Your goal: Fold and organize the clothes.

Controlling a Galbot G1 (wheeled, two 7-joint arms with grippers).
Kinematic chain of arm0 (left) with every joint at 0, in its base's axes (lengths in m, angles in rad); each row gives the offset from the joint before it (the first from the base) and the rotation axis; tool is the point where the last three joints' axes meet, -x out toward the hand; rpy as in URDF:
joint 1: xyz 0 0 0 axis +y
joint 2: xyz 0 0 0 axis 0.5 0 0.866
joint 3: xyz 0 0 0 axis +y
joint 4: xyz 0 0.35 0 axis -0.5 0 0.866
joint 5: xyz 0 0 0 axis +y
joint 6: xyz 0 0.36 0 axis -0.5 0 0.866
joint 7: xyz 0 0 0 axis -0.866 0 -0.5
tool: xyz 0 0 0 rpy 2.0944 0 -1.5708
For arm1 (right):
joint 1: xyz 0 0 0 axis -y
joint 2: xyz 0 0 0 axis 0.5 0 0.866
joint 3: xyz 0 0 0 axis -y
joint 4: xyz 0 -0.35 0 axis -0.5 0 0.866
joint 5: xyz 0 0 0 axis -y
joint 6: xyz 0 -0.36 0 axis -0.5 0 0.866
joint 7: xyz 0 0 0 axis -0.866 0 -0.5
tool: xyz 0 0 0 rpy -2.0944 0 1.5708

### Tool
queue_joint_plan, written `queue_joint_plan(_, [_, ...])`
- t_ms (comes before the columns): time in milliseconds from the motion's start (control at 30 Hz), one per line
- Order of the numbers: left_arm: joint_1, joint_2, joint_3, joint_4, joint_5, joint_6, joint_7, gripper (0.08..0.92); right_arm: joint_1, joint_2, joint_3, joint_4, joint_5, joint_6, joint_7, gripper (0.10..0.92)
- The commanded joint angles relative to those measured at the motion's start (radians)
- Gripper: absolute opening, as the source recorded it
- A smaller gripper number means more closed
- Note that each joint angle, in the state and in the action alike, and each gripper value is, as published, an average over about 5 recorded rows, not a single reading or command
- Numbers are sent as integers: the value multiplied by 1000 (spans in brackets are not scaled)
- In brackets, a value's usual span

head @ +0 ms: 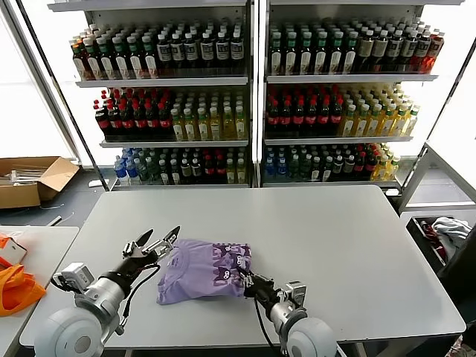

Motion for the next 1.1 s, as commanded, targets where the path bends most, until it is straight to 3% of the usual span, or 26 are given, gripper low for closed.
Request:
queue_joint_plan(33, [24,-1,-31,-7,11,-4,8,823,-31,-235,209,44,-36,-66,-206,124])
queue_joint_plan(300, [23,-32,-14,-16,35,-3,6,823,-53,-326,319,-5,-96,-60,-264,124])
queue_joint_plan(467, [27,-43,-13,-21,47,-3,5,823,-108,-326,367,78,-173,-11,-255,150])
queue_joint_plan(767, [56,-68,-17,-43,77,-2,7,823,-144,-257,444,186,-212,46,-63,398])
queue_joint_plan(933, [59,-71,-15,-49,81,-3,8,823,-42,-202,265,207,-222,67,-5,536])
queue_joint_plan(1100, [66,-76,-12,-55,90,-3,8,823,124,-70,-10,120,-298,64,49,675])
